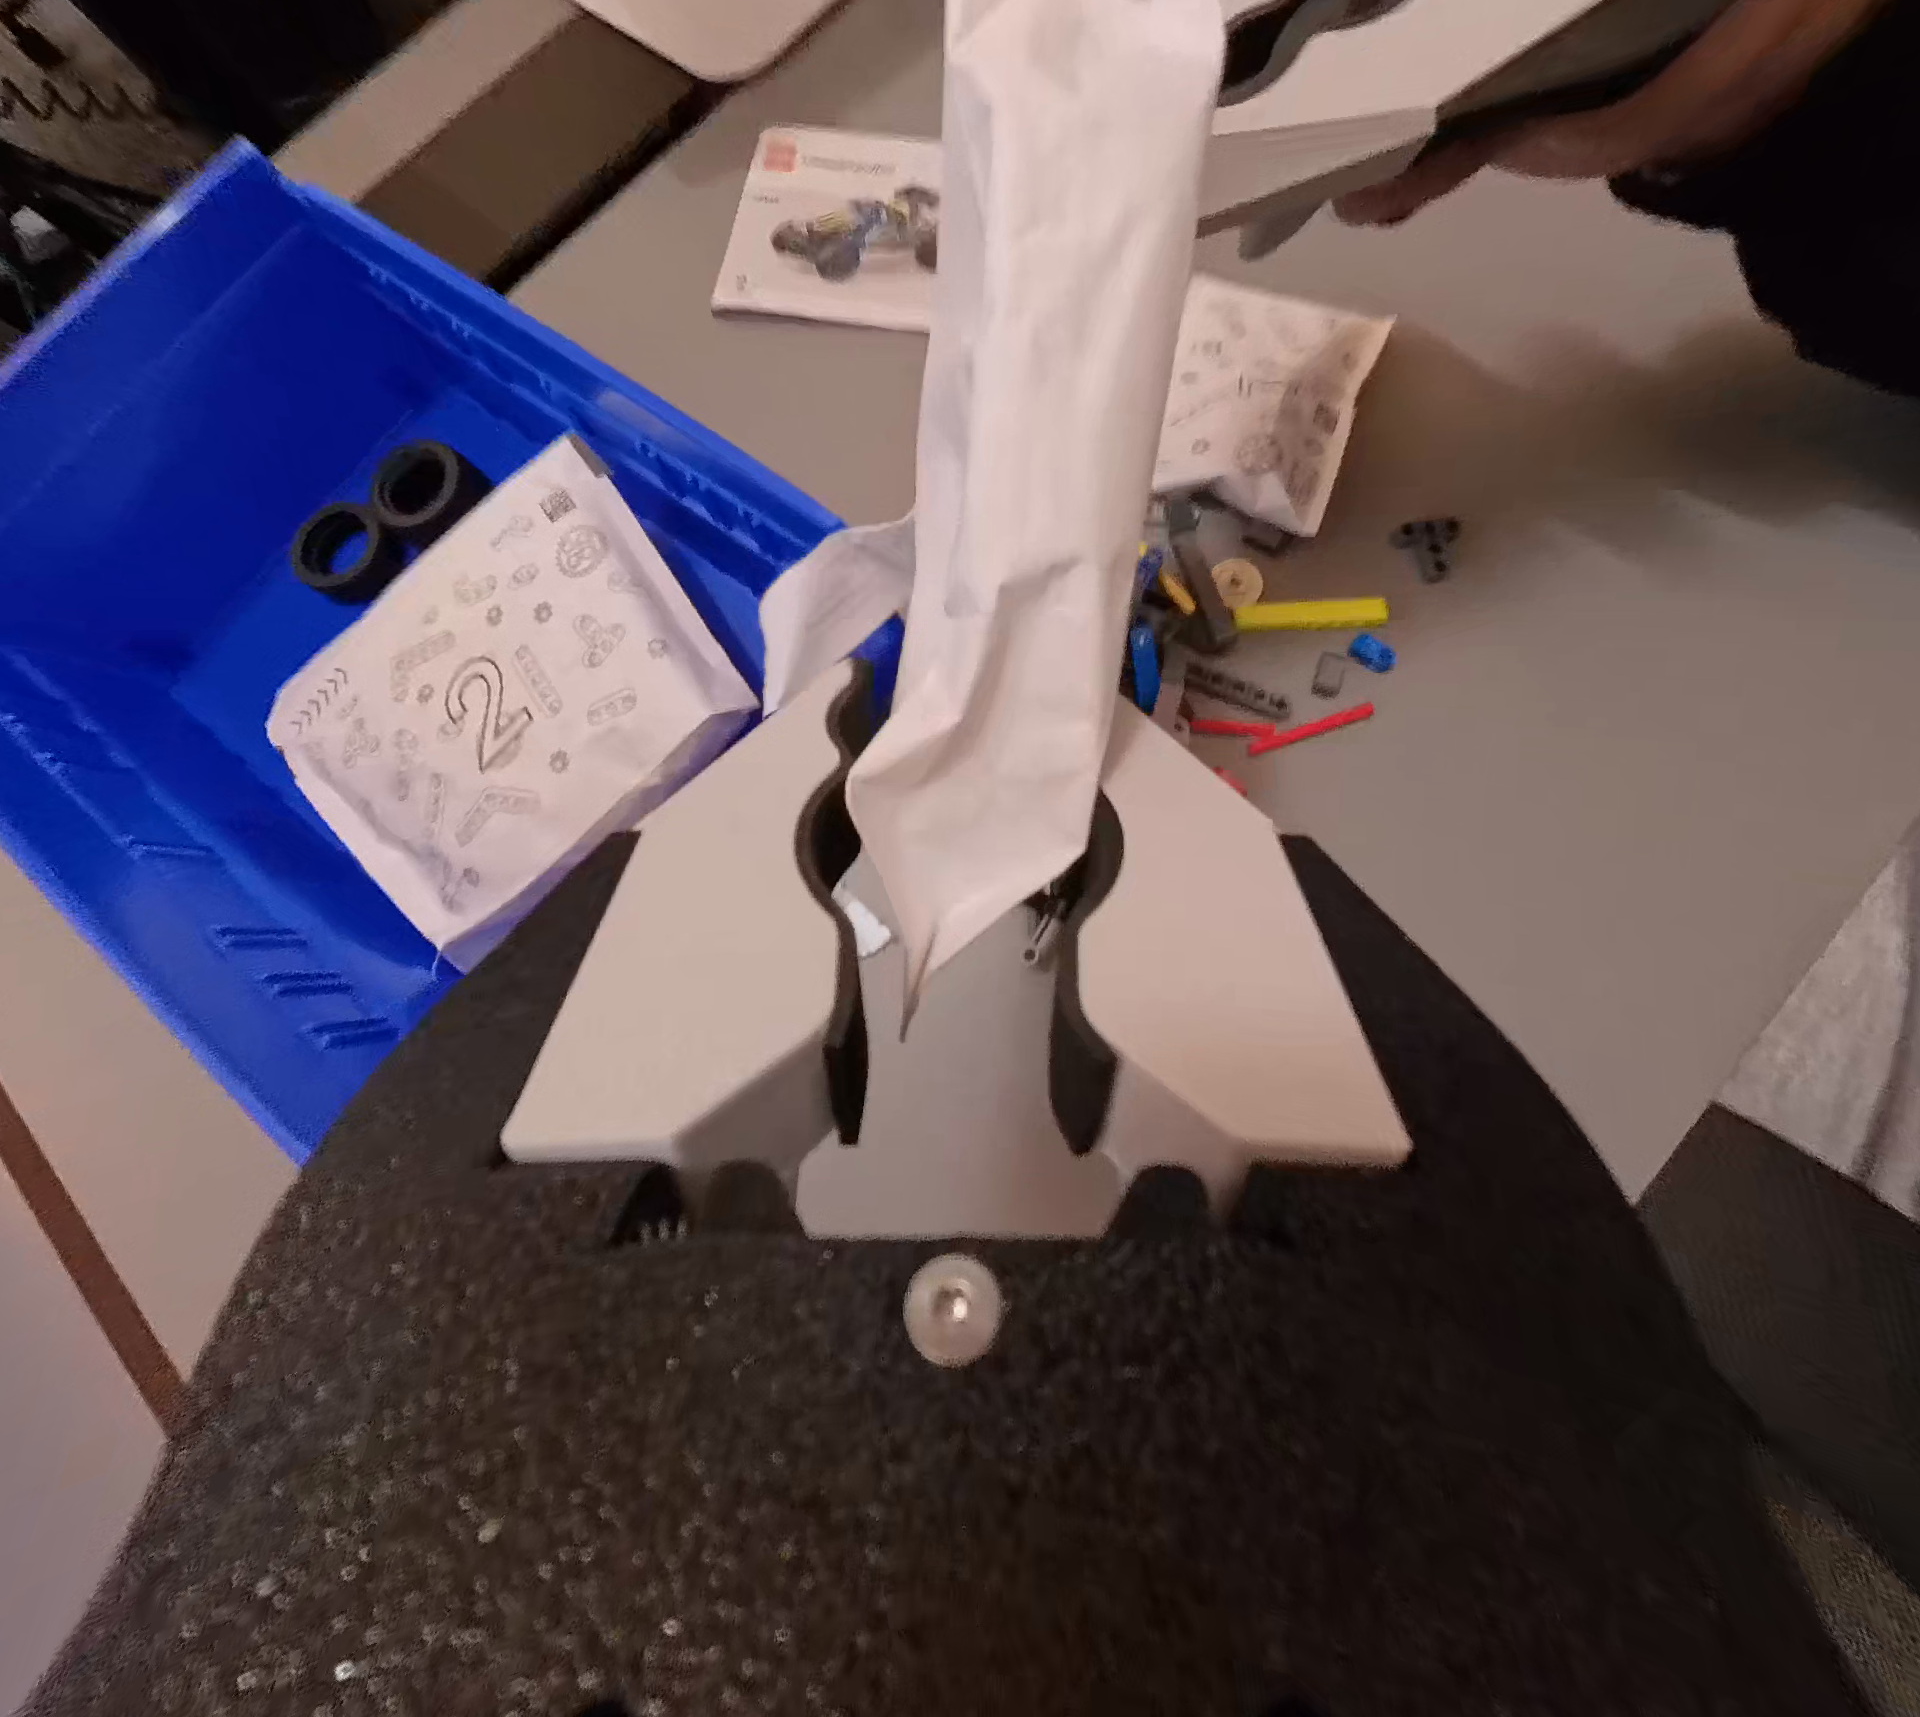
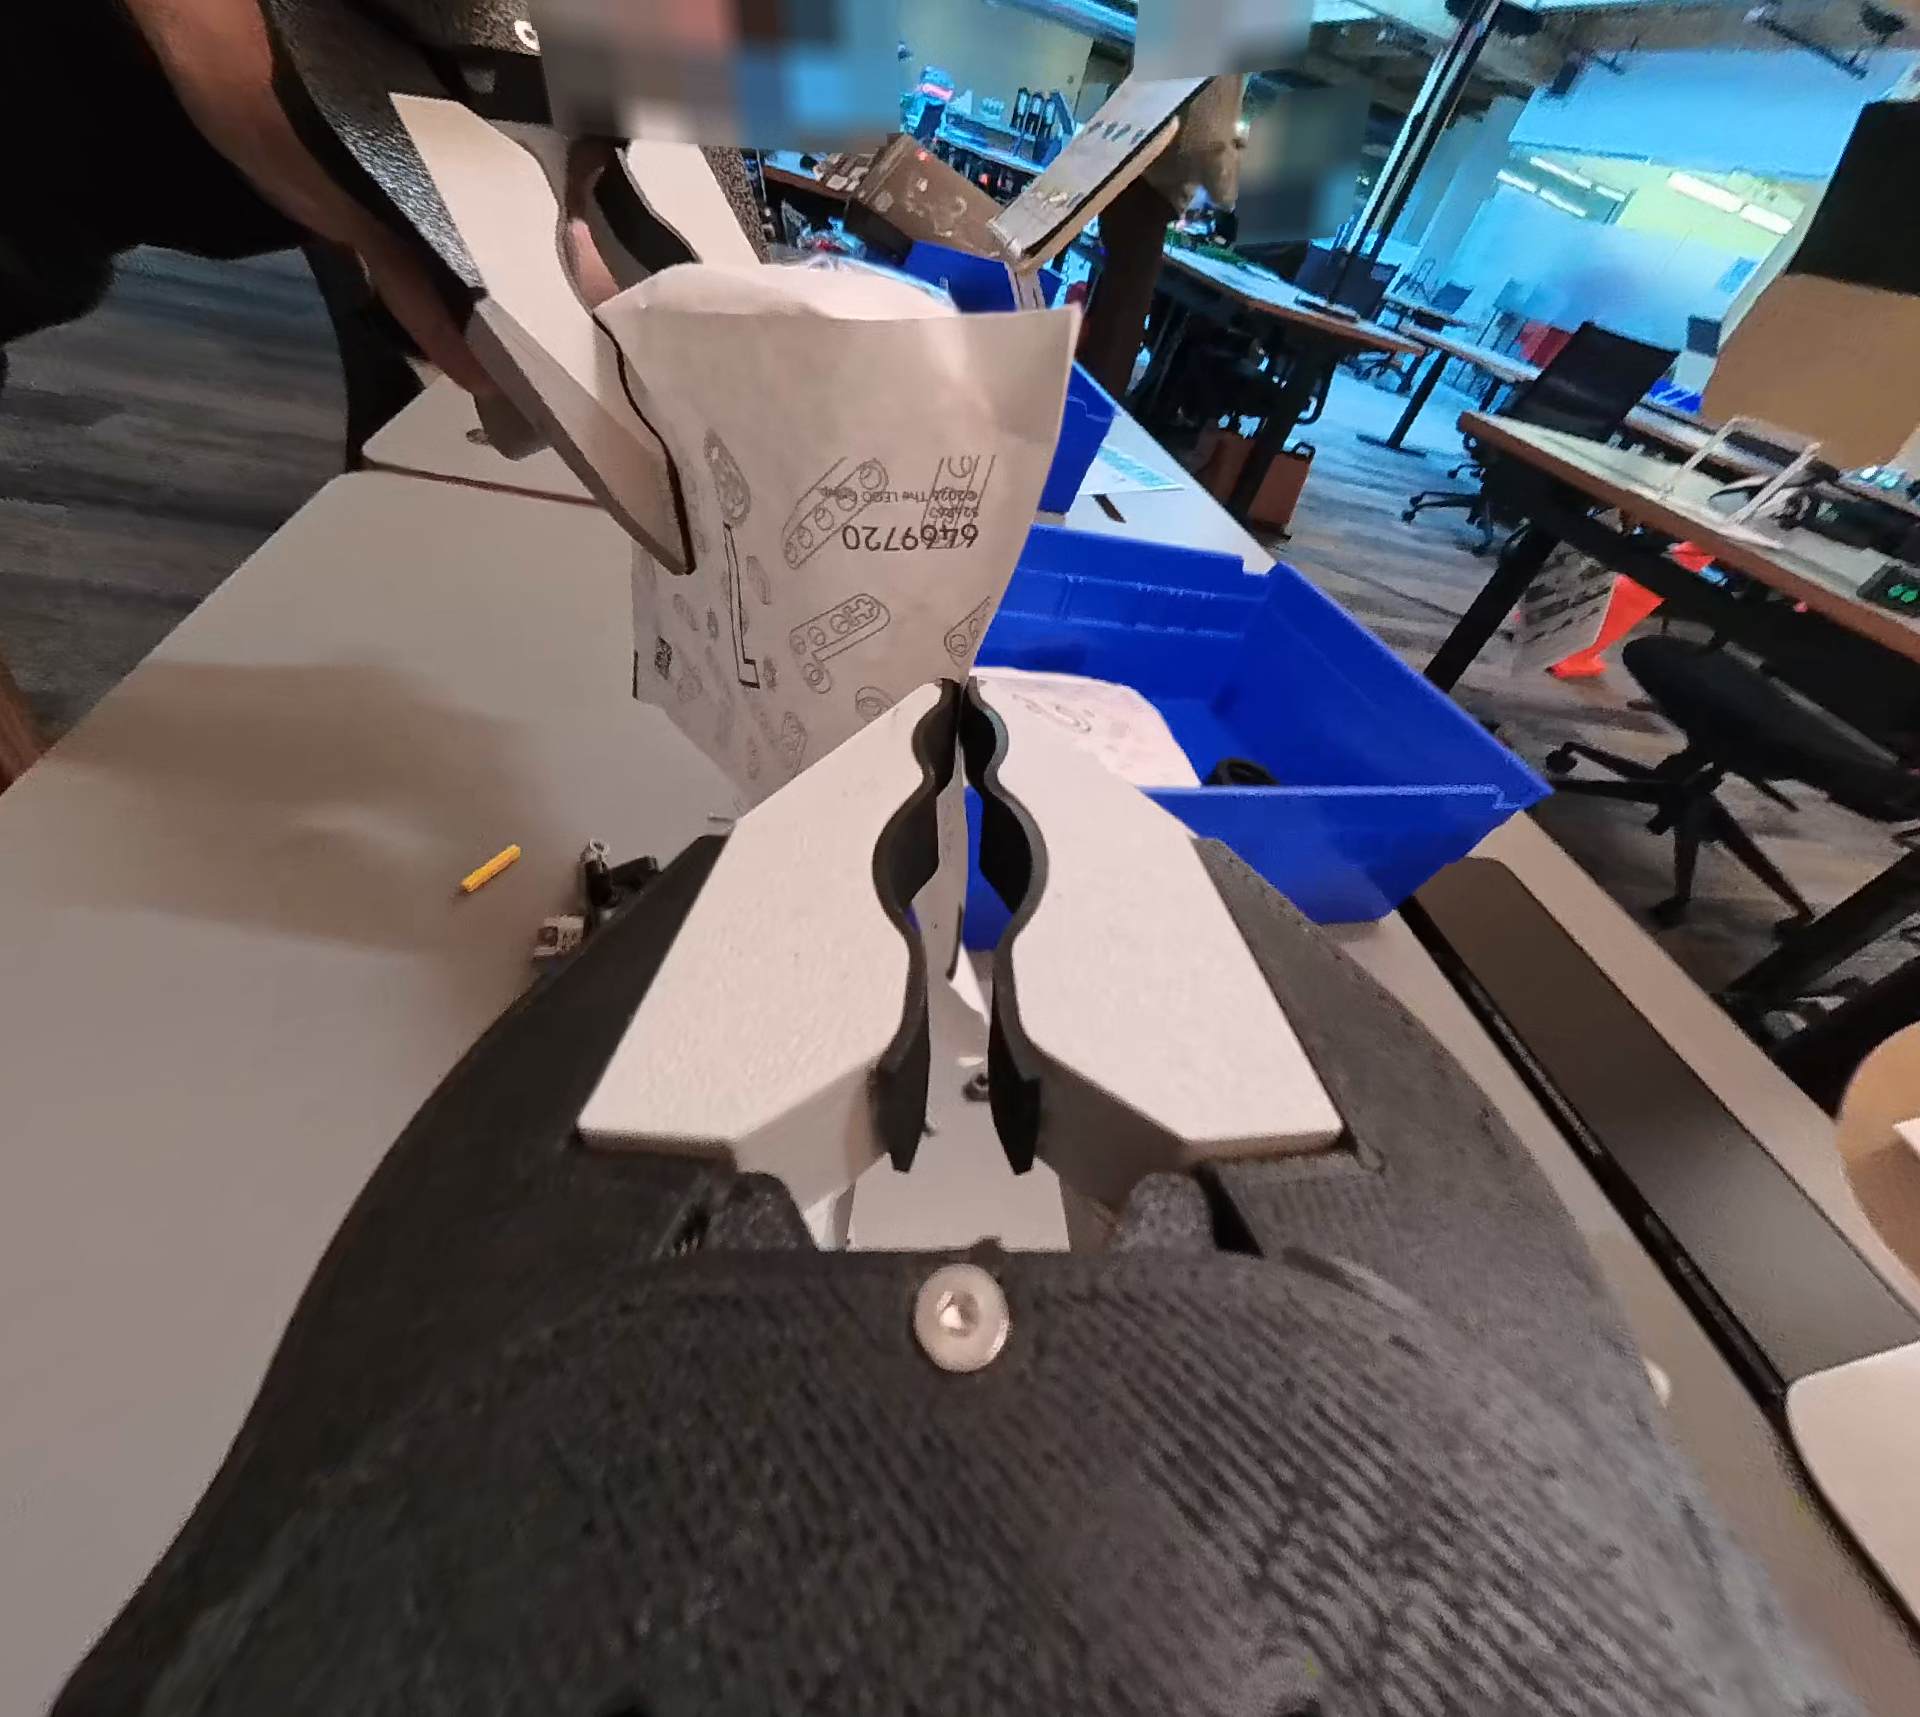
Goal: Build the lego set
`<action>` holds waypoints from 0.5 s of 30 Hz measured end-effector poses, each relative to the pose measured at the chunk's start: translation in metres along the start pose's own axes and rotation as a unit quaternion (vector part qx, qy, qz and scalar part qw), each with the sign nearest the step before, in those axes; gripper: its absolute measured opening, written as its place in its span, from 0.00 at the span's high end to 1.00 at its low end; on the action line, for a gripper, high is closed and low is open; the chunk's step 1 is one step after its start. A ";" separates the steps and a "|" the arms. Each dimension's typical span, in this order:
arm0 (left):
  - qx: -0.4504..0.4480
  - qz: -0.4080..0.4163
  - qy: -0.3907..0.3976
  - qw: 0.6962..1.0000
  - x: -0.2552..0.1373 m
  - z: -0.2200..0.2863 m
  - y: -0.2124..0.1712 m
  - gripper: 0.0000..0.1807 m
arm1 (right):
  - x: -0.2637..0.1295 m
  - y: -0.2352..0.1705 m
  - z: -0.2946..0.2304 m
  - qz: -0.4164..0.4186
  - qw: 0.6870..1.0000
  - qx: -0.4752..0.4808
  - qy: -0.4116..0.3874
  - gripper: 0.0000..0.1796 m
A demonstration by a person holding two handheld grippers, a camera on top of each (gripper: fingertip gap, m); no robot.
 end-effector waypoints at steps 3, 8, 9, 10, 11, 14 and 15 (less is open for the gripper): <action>-0.007 -0.043 -0.009 0.999 0.010 -0.002 -0.014 0.80 | 0.004 -0.014 0.001 -0.011 0.999 0.040 0.022 1.00; 0.015 -0.032 0.029 0.999 0.003 0.001 -0.012 0.73 | -0.001 -0.002 -0.002 -0.016 0.999 0.002 0.043 1.00; 0.030 -0.045 0.046 0.997 0.002 0.003 -0.009 0.70 | -0.001 0.002 -0.002 -0.022 0.999 -0.009 0.046 1.00; 0.051 -0.062 0.066 0.995 0.001 0.004 -0.006 0.65 | -0.001 0.003 -0.002 -0.037 0.997 -0.020 0.058 1.00; 0.071 -0.082 0.095 0.990 -0.001 0.005 -0.004 0.60 | -0.001 0.005 -0.003 -0.053 0.996 -0.034 0.066 1.00; 0.101 -0.103 0.140 0.980 -0.007 0.010 0.005 0.58 | -0.004 0.011 -0.003 -0.077 0.993 -0.070 0.057 1.00; 0.101 -0.087 0.126 0.983 -0.007 0.015 0.010 0.60 | -0.006 0.013 -0.005 -0.079 0.992 -0.073 0.063 1.00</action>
Point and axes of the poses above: each gripper's, where its closed fingertips meet, x out along the fingers, y out of its top, z = x × y across the jaws, the point moved 8 cm from there along -x, back along the fingers
